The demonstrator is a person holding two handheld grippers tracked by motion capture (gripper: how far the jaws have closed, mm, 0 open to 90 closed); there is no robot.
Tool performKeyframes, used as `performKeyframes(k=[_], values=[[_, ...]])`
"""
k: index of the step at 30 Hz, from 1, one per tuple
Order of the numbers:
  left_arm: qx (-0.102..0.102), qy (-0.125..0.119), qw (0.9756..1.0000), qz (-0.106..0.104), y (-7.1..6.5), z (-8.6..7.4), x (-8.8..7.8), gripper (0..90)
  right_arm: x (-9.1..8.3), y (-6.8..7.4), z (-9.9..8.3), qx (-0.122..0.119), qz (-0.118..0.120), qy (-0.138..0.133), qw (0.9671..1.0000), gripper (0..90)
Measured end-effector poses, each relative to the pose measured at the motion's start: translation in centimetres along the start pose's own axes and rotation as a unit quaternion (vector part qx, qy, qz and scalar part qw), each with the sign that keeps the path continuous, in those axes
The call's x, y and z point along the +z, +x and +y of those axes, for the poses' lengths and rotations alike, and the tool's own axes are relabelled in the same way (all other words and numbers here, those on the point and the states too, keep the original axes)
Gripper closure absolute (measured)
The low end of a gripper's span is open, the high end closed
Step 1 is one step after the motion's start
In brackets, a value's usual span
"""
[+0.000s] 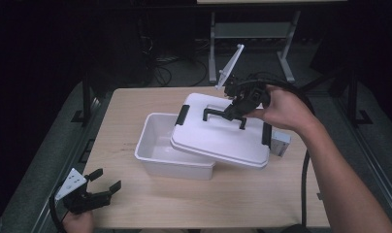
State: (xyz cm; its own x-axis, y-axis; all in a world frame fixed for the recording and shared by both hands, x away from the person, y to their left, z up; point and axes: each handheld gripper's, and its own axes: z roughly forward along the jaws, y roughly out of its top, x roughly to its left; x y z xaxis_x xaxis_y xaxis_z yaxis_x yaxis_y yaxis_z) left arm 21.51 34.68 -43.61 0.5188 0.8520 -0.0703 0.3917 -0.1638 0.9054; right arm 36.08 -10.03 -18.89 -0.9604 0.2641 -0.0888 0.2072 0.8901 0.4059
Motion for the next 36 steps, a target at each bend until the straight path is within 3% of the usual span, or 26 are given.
performKeyframes(k=[11,36], values=[[-0.004,-0.001,1.0,0.001,0.1,-0.1,-0.1,13.5,-0.3,0.2,-1.3,0.006,0.002,-0.004,1.0,84.6],[-0.001,-0.001,1.0,0.003,0.0,-0.1,-0.1,13.5,-1.2,0.6,-6.4,0.031,-0.007,-0.002,0.9995,84.6]])
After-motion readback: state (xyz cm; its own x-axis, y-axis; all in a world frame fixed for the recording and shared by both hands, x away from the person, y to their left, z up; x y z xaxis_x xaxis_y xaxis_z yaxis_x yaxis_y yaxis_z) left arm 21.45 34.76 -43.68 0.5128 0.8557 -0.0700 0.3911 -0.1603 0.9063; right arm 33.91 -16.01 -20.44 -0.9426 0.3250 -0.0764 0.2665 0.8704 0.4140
